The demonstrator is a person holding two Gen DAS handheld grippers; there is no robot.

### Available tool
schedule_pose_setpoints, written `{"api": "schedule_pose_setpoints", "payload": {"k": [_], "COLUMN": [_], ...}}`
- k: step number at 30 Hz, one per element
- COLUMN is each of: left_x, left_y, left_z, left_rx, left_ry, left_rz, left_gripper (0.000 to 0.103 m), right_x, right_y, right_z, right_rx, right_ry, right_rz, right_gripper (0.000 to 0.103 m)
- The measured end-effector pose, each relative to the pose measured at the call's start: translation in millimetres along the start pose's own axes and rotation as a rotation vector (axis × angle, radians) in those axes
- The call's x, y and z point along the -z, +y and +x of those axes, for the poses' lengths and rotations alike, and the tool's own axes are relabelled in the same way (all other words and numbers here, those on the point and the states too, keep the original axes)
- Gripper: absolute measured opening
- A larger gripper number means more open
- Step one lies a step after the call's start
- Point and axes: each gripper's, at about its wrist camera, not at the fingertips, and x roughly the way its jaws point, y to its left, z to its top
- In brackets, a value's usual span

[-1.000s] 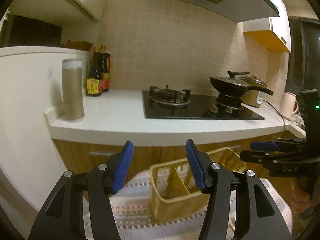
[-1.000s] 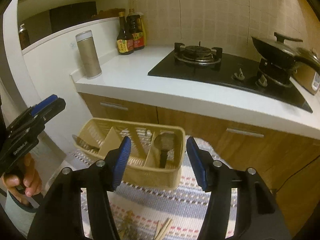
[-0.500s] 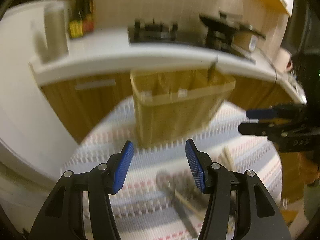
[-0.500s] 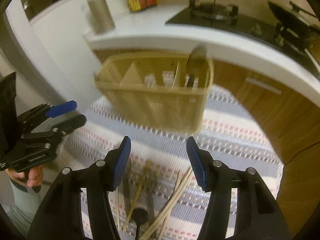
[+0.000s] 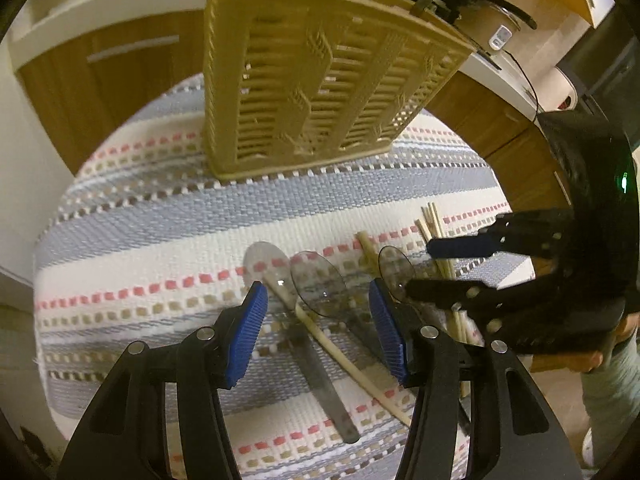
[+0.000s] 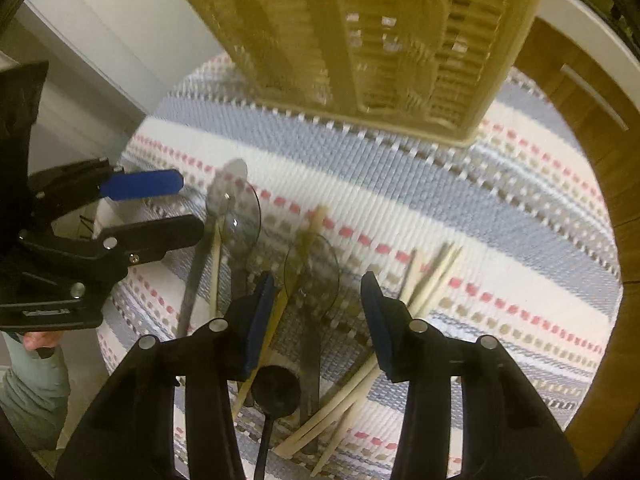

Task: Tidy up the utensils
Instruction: 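Lower the left gripper and grasp another clear plastic spoon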

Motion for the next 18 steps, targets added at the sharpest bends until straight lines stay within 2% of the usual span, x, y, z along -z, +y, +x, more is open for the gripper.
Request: {"api": "schedule_pose_setpoints", "payload": {"k": [6,11,15,18], "left_x": [-7.5,-13.9,-17.9,-20.6], "left_y": [-5.3,-13.1,-23.4,-32.6], "left_z": [17.1,26.6,30.4,35.8], "left_rx": [-0.043,-0.082,-0.086,-0.1], "left_ry": [0.018,0.029,0.033,0.038], "left_rz": [-0.023,-0.017,-0.002,0.018], "left_gripper": [0.051,0.051,0.051,0.051], "right_x": [0.6,2.4,9.7,14.5], "right_y": [6.5,15.5,25.5,17.2], "right_z": [19.9,25.0,35.1,31.0], "right_rx": [0.027,0.065,0.097,0.098], "right_ry": [0.02,-0.007,-0.03,-0.052], "right_rz": [-0.02,-0.06,-0.087,-0.06], "right_gripper": [0.042,0.041,0.03,0.03]}}
